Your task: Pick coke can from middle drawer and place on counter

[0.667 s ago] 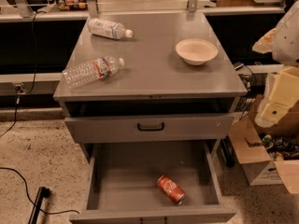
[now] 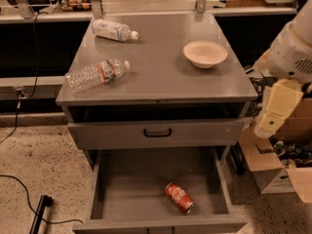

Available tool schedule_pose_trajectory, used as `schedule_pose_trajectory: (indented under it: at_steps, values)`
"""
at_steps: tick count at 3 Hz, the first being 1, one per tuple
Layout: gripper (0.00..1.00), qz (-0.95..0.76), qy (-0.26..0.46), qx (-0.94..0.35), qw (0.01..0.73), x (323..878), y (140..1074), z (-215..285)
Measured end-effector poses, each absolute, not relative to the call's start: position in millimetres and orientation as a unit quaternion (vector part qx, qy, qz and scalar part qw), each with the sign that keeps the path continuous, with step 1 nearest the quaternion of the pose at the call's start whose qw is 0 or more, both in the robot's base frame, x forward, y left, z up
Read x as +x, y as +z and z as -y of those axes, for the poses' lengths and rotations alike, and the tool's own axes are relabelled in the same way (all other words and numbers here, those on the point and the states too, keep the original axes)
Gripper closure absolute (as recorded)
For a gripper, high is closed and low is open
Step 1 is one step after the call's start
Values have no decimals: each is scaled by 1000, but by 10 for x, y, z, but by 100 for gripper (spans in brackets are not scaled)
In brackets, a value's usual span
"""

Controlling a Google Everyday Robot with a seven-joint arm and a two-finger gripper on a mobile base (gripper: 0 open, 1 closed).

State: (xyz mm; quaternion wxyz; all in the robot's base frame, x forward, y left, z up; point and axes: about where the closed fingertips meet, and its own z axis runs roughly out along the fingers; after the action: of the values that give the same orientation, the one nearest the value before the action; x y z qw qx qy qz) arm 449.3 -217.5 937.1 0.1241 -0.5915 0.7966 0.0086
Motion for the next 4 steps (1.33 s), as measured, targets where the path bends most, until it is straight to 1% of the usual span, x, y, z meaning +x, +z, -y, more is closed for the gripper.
schedule_pose_trajectory:
  at_steps: [1, 2, 3, 4]
  values:
    - [0, -834, 25, -541, 108, 4409, 8930, 2168]
    - [0, -844, 30, -526, 99, 4378, 8628, 2143]
    - [0, -820, 47, -569, 45, 4370, 8481, 2012]
    - [0, -828, 92, -553, 11, 4047, 8261, 1839]
